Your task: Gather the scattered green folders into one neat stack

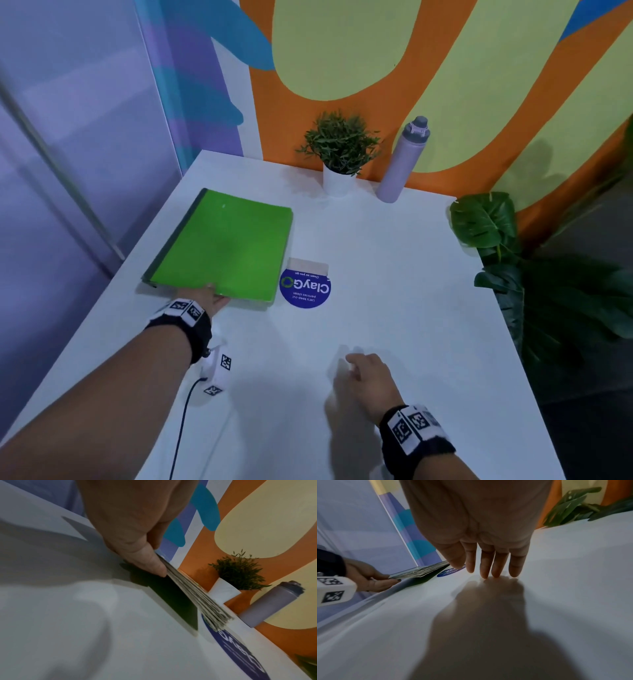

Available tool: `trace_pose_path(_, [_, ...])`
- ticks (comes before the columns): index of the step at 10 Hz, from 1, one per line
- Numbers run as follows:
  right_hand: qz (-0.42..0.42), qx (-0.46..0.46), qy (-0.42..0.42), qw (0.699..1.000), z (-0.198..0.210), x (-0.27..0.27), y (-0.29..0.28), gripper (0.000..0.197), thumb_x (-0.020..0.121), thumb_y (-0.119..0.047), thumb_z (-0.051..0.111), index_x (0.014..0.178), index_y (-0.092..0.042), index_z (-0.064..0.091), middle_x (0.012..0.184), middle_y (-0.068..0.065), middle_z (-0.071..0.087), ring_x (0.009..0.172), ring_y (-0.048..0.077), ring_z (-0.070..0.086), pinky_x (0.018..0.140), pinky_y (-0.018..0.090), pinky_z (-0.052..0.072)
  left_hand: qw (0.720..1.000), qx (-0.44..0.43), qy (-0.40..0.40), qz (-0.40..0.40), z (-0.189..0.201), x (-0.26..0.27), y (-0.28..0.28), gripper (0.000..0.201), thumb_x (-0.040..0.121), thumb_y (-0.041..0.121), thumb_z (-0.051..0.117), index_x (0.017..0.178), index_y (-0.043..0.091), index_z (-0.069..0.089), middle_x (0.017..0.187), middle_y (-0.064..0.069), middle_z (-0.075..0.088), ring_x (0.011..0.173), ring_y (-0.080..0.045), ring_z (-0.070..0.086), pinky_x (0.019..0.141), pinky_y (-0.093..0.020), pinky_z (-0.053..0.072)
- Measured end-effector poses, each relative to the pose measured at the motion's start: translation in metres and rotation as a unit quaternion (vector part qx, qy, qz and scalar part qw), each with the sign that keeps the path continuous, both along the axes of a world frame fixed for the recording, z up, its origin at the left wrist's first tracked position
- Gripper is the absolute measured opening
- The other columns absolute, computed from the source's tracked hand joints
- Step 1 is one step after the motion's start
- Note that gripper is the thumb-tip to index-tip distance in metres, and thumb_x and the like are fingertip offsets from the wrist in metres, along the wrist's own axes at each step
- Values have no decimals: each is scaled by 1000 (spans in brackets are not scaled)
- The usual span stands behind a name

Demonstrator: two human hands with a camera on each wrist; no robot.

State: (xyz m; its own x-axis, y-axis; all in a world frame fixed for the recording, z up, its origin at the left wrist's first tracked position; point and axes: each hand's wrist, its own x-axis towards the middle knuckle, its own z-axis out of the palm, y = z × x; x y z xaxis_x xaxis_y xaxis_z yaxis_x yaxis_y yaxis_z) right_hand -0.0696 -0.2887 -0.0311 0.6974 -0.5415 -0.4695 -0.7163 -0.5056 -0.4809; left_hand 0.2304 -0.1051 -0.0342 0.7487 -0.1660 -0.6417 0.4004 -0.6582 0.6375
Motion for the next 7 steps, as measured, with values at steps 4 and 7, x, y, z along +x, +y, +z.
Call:
trace_pose_path(4, [32,-55,2,998,-11,19,-10,39,90,-22,45,127,-22,56,130,7,49,123,26,41,103,36,37,988,86,-125,-17,3,25,-32,23,97,19,45,111,8,59,97,-5,67,72,-18,55,64,-26,45])
trace_pose_path(7, [100,-18,31,994,38,-8,-3,39,93,-34,38,129,-25,50,129,4,50,119,22,50,98,34,40,985,90,-122,-86,24,-17,-29,54,92,18,52,140,0,36,142,-23,46,129,-37,45,104,-44,39])
